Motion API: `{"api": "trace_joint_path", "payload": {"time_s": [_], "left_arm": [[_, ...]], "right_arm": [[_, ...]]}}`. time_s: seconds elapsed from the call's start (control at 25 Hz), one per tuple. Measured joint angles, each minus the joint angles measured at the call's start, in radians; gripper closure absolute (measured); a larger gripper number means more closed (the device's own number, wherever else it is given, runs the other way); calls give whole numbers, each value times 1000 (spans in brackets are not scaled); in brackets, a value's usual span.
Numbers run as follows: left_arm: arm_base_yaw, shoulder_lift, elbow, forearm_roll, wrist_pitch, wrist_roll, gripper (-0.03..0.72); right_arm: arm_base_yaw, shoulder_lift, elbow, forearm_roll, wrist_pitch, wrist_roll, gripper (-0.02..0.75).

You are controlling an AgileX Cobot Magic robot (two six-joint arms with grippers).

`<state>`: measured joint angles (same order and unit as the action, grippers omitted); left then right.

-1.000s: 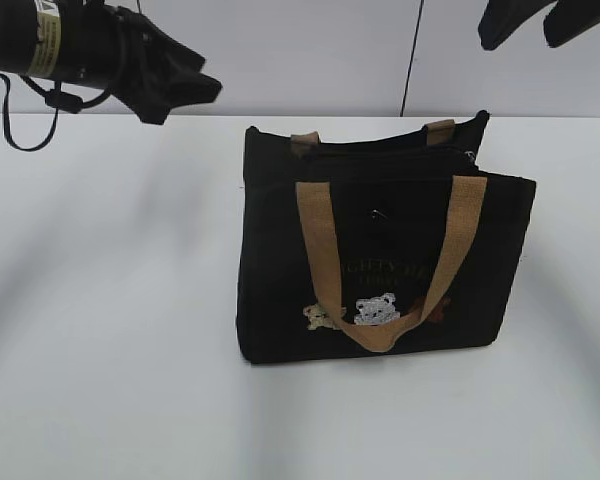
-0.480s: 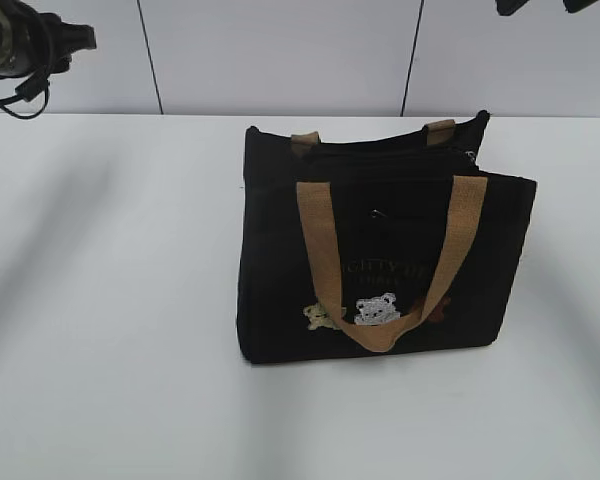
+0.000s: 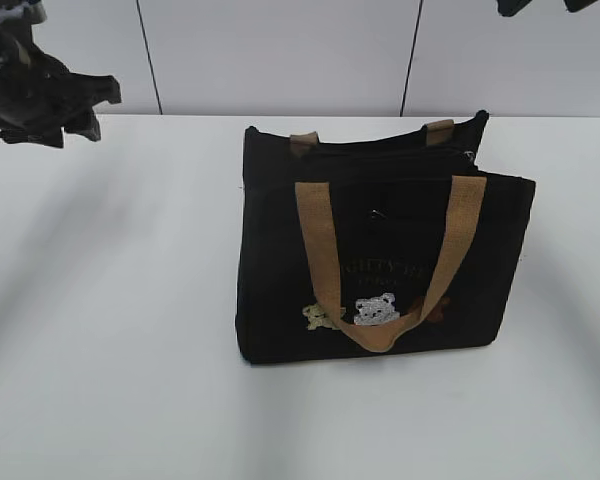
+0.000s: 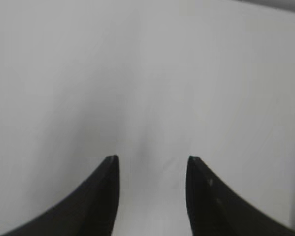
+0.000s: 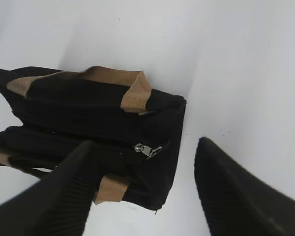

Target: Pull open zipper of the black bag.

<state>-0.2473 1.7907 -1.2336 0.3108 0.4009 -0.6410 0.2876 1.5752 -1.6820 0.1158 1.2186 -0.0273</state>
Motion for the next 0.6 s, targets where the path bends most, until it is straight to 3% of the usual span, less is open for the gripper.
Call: {"api": "trace_joint_path", "payload": {"time_s": [0.08, 0.24, 0.4, 0.6], "left_arm": [[-8, -10, -24, -139, 109, 149, 358], [11, -15, -115, -311, 452, 382, 377], [25, -19, -206, -337, 720, 522, 382], [36, -78, -237, -344, 805, 548, 386]], "right_arm": [[0, 0, -1, -4, 0, -1, 265], [0, 0, -2, -8, 1, 0, 265], [-23, -1, -2, -4, 1, 0, 265], [-151, -8, 45, -7, 1, -50, 265]]}}
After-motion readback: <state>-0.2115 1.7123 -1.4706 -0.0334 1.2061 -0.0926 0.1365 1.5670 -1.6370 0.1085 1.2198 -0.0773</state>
